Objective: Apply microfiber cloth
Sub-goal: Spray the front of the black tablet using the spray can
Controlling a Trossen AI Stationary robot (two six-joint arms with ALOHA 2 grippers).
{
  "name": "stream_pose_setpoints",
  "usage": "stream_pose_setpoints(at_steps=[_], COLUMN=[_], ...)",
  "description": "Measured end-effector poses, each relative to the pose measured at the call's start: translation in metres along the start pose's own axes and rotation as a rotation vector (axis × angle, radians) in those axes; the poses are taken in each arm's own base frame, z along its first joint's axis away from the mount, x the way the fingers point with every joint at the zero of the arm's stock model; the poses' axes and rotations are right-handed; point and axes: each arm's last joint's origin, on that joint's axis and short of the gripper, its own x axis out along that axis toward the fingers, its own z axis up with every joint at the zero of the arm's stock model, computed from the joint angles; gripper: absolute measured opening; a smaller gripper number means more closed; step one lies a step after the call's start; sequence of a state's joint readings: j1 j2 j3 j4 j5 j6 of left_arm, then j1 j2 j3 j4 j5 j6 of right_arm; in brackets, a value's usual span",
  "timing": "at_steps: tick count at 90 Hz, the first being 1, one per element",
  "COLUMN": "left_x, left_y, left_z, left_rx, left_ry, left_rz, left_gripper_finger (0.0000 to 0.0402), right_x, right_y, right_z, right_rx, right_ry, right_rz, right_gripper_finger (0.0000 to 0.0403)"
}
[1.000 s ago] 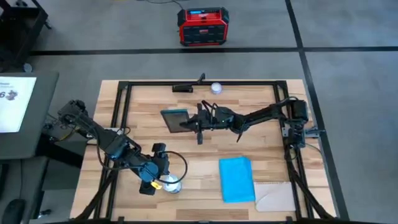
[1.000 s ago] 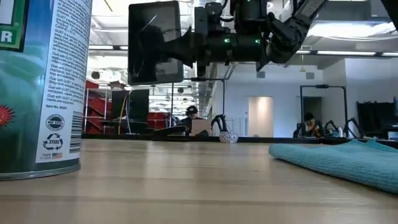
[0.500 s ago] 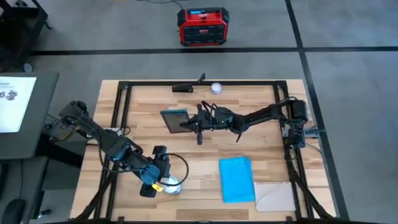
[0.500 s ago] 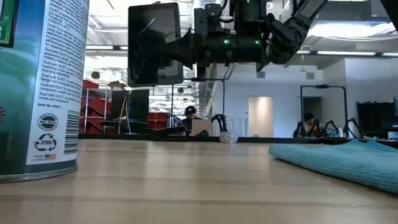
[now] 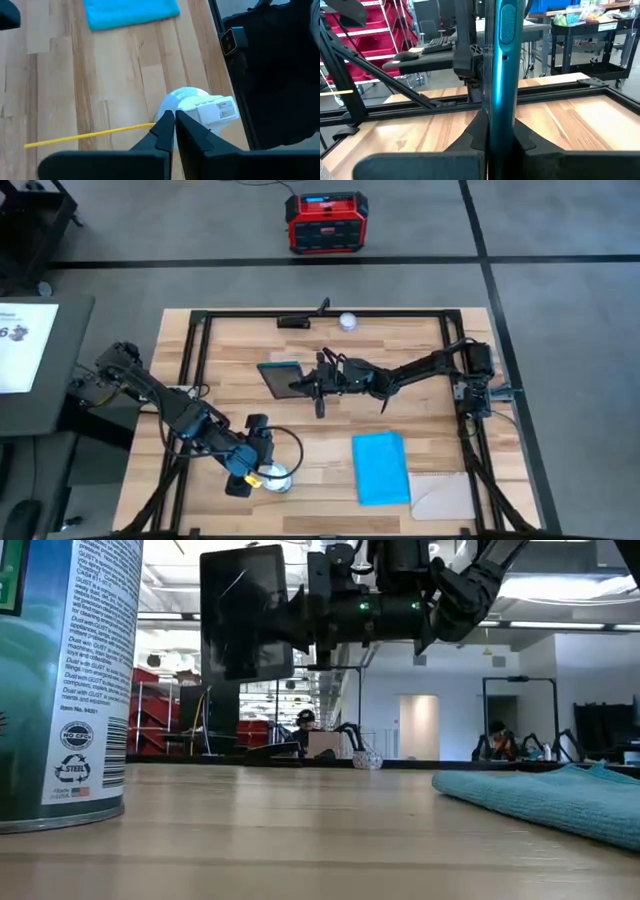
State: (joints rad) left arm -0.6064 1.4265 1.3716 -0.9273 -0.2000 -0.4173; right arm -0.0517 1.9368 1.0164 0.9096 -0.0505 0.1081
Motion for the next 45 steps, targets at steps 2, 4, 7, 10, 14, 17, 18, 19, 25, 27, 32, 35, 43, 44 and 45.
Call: stream_pose_setpoints(at_steps=[2, 4, 7, 10, 14, 17, 18, 19, 25, 27, 32, 35, 43, 44, 45], left_x=[0.0000, 0.0001, 0.0001, 0.0002, 0.0003, 0.0003, 0.0003, 0.0003, 0.0004, 0.0004, 0.0004, 0.0004, 0.0004, 0.0005, 0.0007], left_y=[0.0001, 0.0000, 0.0000, 0.0000, 0.0001, 0.0002, 0.0002, 0.0002, 0.0002, 0.0003, 0.0003, 0.0004, 0.0004, 0.0004, 0.0003], left_z=[0.0000, 0.0000, 0.0002, 0.0002, 0.0001, 0.0001, 0.0001, 0.0001, 0.0000, 0.0000, 0.0000, 0.0000, 0.0000, 0.0000, -0.0001], left_rx=[-0.001, -0.001, -0.001, -0.001, -0.001, -0.001, -0.001, -0.001, 0.000, 0.000, 0.001, 0.002, 0.002, 0.002, 0.002], left_ry=[0.000, -0.002, -0.004, -0.004, -0.004, -0.005, -0.005, -0.005, -0.005, -0.005, -0.006, -0.007, -0.008, -0.008, -0.008], left_rz=[0.002, 0.002, 0.002, 0.002, 0.005, 0.008, 0.008, 0.008, 0.009, 0.010, 0.012, 0.013, 0.016, 0.016, 0.016], left_gripper_finger=[0.0000, 0.0000, 0.0000, 0.0000, 0.0000, 0.0000, 0.0000, 0.0000, 0.0000, 0.0000, 0.0000, 0.0000, 0.0000, 0.0000, 0.0000], right_x=[0.0000, 0.0000, 0.0000, 0.0000, 0.0000, 0.0000, 0.0000, 0.0000, 0.0000, 0.0000, 0.0000, 0.0000, 0.0000, 0.0000, 0.0000], right_y=[0.0000, 0.0000, 0.0000, 0.0000, 0.0000, 0.0000, -0.0001, -0.0002, -0.0002, -0.0002, 0.0000, 0.0000, 0.0000, 0.0000, 0.0000], right_z=[0.0000, 0.0000, 0.0000, -0.0001, -0.0001, -0.0002, -0.0002, -0.0002, -0.0002, -0.0002, -0.0003, -0.0004, -0.0004, -0.0004, -0.0004], right_rx=[0.000, 0.000, 0.000, 0.000, 0.000, 0.000, 0.000, 0.000, 0.001, 0.002, 0.004, 0.004, 0.005, 0.005, 0.005], right_ry=[0.000, 0.000, 0.000, 0.001, 0.002, 0.003, 0.003, 0.003, 0.003, 0.003, 0.004, 0.005, 0.005, 0.005, 0.005], right_rz=[0.000, 0.000, 0.000, 0.000, 0.000, 0.000, 0.000, -0.001, -0.001, 0.000, 0.000, -0.001, -0.001, -0.001, 0.000], right_gripper_finger=[0.0009, 0.0009, 0.0009, 0.0009, 0.0009, 0.0009, 0.0009, 0.0009, 0.0009, 0.0009, 0.0009, 0.0009, 0.0009, 0.0009, 0.0009])
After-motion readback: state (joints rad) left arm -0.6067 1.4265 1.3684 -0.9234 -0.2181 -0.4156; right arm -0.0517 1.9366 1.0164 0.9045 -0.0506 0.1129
